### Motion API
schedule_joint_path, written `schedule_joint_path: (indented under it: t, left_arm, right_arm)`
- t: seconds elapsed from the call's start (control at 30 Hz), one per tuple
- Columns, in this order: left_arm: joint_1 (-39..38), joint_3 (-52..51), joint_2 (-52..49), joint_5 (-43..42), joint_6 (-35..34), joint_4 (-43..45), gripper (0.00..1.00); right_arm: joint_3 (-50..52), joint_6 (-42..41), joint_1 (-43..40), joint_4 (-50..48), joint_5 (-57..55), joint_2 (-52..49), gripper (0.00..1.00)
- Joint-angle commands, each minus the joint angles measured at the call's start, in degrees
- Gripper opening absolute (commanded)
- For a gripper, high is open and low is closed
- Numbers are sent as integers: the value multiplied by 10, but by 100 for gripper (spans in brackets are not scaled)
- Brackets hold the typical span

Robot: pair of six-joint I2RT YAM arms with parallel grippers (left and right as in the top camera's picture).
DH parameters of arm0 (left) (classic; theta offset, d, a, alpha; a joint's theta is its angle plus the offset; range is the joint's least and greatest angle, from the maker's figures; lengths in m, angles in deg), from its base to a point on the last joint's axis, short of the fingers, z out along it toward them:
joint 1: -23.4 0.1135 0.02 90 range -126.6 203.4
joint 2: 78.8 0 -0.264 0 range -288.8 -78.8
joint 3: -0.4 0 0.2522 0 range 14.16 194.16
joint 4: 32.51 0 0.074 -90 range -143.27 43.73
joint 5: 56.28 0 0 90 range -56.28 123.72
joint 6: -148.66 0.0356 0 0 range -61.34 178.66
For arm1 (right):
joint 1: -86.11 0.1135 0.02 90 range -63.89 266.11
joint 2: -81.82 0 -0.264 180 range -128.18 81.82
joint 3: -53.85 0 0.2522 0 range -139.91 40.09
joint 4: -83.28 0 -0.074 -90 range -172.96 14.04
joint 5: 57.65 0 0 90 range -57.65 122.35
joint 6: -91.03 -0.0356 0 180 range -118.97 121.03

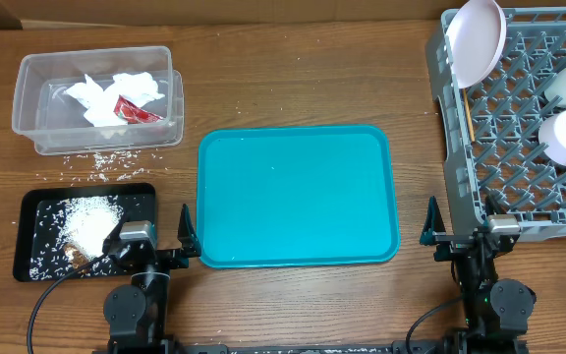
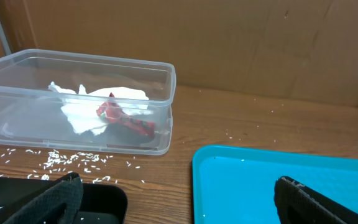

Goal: Sort waste into correct bins and load items into the dishwasher

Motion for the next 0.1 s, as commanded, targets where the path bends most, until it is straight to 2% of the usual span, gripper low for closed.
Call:
schedule_joint_path:
  t: [0.0, 0.07]
  left_arm:
    - [1, -4, 6, 6, 0, 2, 100]
    - [1, -4, 6, 6, 0, 2, 100]
  right_arm:
    - [6, 4, -4, -3, -3, 6, 100]
    - [6, 4, -4, -3, -3, 6, 100]
